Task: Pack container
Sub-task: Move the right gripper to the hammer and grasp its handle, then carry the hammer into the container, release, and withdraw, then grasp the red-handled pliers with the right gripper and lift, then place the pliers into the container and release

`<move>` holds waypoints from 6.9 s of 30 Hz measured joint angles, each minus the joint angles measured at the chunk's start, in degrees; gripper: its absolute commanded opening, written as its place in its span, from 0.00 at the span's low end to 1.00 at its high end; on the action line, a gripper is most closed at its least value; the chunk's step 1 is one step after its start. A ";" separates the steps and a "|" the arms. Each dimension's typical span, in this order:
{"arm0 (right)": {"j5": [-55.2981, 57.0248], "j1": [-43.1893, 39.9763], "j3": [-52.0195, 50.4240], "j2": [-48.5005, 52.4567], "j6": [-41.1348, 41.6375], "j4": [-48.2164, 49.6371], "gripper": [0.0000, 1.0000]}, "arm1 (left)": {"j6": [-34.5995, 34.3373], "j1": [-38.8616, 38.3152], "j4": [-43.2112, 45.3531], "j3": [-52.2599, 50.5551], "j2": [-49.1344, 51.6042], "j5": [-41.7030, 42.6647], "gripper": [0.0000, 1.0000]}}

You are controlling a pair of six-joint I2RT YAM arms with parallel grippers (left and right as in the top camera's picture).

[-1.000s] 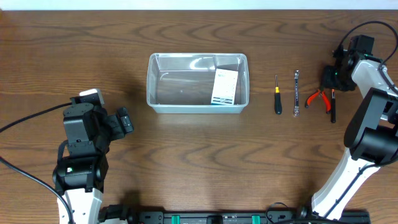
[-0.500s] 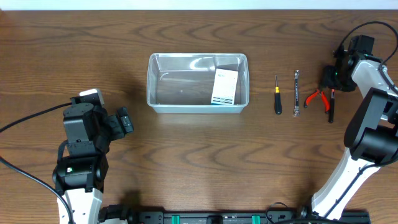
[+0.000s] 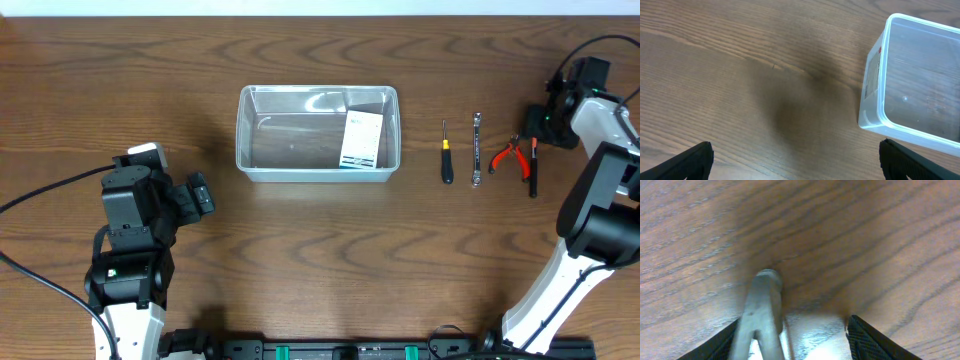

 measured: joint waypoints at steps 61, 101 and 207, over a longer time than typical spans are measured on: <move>-17.70 52.63 5.66 -19.91 -43.06 7.32 0.01 | 0.00 0.00 0.00 0.00 0.00 0.02 0.98; -6.93 41.18 6.03 -22.49 -19.85 15.98 0.71 | 0.00 0.00 -0.07 0.02 0.00 0.02 0.98; -8.35 53.83 25.07 10.21 -47.34 -2.16 0.01 | 0.00 0.00 -0.04 0.02 0.00 0.00 0.98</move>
